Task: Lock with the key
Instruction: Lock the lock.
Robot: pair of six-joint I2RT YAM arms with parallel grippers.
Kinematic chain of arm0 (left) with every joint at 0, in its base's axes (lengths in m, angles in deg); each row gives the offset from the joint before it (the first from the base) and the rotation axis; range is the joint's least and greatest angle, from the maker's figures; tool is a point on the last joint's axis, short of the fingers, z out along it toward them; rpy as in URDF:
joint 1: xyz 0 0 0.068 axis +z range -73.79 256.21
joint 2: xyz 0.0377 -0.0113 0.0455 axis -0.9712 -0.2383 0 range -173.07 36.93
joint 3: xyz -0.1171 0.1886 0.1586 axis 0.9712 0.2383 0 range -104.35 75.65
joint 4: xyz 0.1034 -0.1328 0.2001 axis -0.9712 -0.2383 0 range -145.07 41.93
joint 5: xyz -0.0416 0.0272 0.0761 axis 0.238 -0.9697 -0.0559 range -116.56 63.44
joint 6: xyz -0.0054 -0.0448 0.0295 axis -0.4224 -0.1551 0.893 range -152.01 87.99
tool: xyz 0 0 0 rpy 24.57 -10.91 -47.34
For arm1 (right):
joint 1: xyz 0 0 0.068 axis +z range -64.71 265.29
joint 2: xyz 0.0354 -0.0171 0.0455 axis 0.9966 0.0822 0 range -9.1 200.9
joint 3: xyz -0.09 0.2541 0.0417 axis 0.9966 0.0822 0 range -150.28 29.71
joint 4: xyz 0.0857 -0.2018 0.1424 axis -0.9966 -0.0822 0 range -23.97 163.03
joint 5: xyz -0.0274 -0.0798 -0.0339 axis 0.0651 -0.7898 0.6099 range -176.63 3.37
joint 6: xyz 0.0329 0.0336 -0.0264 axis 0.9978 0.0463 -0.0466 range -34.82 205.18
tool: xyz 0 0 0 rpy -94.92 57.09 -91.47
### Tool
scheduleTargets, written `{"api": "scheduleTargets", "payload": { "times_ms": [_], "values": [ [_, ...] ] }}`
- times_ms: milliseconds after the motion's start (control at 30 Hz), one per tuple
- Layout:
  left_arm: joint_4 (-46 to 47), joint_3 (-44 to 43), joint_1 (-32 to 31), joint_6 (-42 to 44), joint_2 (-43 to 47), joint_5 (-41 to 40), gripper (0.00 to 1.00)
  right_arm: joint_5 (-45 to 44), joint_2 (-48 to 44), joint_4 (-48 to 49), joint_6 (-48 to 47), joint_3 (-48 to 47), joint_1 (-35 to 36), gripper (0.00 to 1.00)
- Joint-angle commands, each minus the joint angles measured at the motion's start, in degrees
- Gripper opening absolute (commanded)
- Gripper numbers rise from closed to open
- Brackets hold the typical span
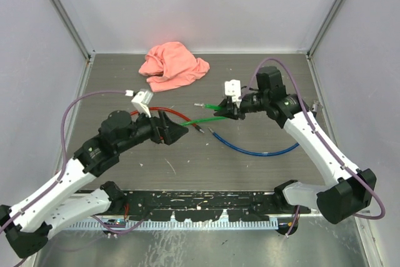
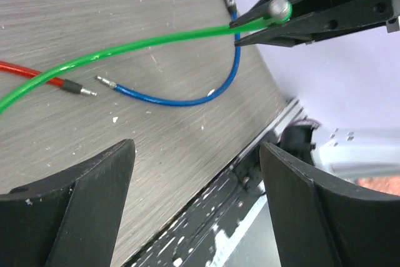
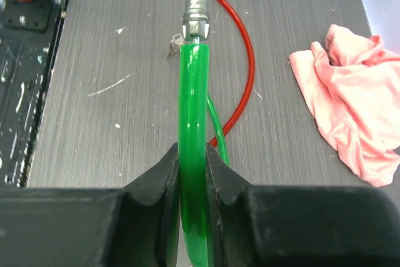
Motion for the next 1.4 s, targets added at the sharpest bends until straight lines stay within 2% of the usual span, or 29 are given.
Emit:
{"api": "scheduleTargets", "payload": {
  "times_ms": [0, 100, 167, 300, 400, 567, 733, 1000, 1233, 1367],
  "values": [
    [11.81, 7.03, -0.06, -13.23, 6.03, -8.88, 0.83, 2.91, -2.15, 14.31, 19.56, 0.78, -2.7, 0.01],
    [22.8, 13.54, -0.11, -24.22, 8.09, -9.99, 0.82, 0.19, -2.19, 22.25, 28.89, 2.97, -3.03, 0.01],
    [29.72, 15.92, -0.48, -28.32, 7.39, -11.52, 0.82, -1.48, -2.08, 26.6, 34.44, 4.89, -3.06, 0.01],
    [33.76, 12.05, -4.48, -23.06, 2.22, -19.93, 0.83, -2.81, -1.21, 35.02, 43.05, 8.84, -3.05, 0.01],
    [38.55, 9.21, -6.42, -21.19, -4.83, -24.52, 0.82, -4.11, -1.09, 39.09, 46.55, 10.69, -2.96, 0.01],
    [43.25, 4.71, -6.71, -22.64, -15.7, -27.71, 0.77, -6.06, -0.95, 40.04, 47.45, 11.35, -2.27, 0.01],
    [45.96, 1.47, -6.9, -23.37, -21.24, -29.78, 0.71, -7.28, -0.65, 40.34, 47.33, 11.58, -1.05, 0.01],
    [48.55, -0.98, -6.89, -24.17, -24.3, -29.55, 0.64, -9.3, 0.12, 40.34, 46.87, 11.69, -0.08, 0.01],
    [48.93, -2.19, -7.15, -23.63, -25.11, -30.68, 0.64, -8.34, 0.36, 40.45, 46.4, 11.8, 0.78, 0.01],
    [48.32, -4.1, -7.15, -24.6, -27.89, -31.77, 0.56, -7.13, 0.12, 40.62, 46.13, 12.18, 1.49, 0.01]
  ]
}}
